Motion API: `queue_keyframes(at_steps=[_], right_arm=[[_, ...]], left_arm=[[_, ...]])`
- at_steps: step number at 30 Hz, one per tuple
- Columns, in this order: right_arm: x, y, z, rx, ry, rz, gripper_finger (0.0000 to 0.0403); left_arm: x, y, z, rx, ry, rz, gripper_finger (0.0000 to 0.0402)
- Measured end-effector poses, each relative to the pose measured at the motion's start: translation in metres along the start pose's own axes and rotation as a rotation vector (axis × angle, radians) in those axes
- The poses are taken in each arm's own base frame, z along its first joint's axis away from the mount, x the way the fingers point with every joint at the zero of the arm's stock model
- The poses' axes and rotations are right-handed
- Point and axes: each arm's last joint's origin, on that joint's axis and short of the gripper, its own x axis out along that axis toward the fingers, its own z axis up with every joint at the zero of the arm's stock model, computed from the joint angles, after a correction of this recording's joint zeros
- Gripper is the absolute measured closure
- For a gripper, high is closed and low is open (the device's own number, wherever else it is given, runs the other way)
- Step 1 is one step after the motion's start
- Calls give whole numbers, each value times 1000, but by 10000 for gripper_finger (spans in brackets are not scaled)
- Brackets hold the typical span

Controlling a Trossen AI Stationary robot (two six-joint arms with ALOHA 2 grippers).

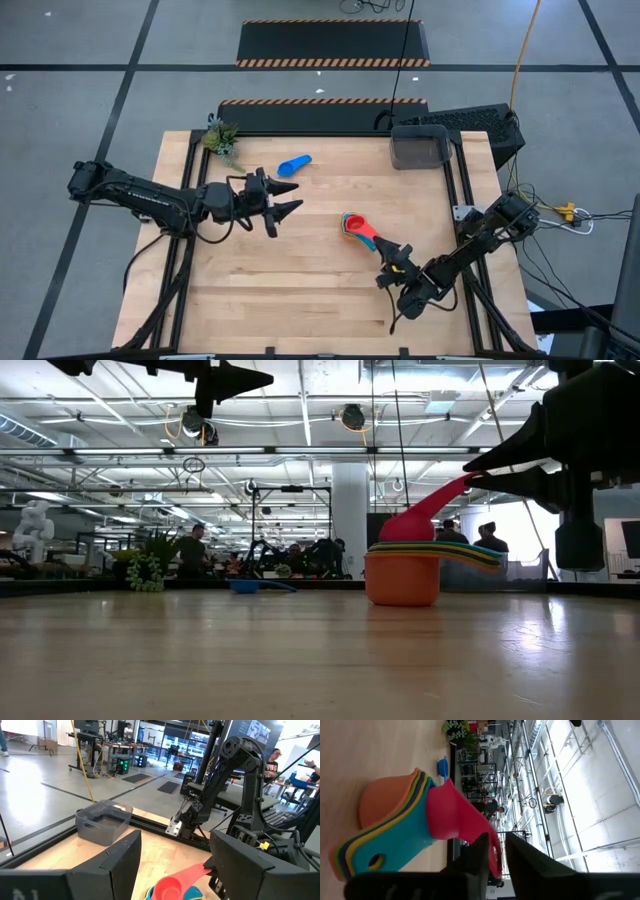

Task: Nest measuring cups in basket
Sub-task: Stack the light red measuring cup on top of the light blue measuring cup

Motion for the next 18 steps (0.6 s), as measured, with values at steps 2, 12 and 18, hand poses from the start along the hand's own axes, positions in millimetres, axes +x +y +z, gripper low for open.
queue_keyframes(at_steps=[2,12,18], right_arm=[[0,0,0,0,0,0,330],[0,-2,2,77,-2,0,276],[-6,-4,5,111,-24,6,259]], left_arm=[[0,0,0,0,0,0,165],[0,0,0,2,5,1,165],[0,0,-1,2,5,1,165]])
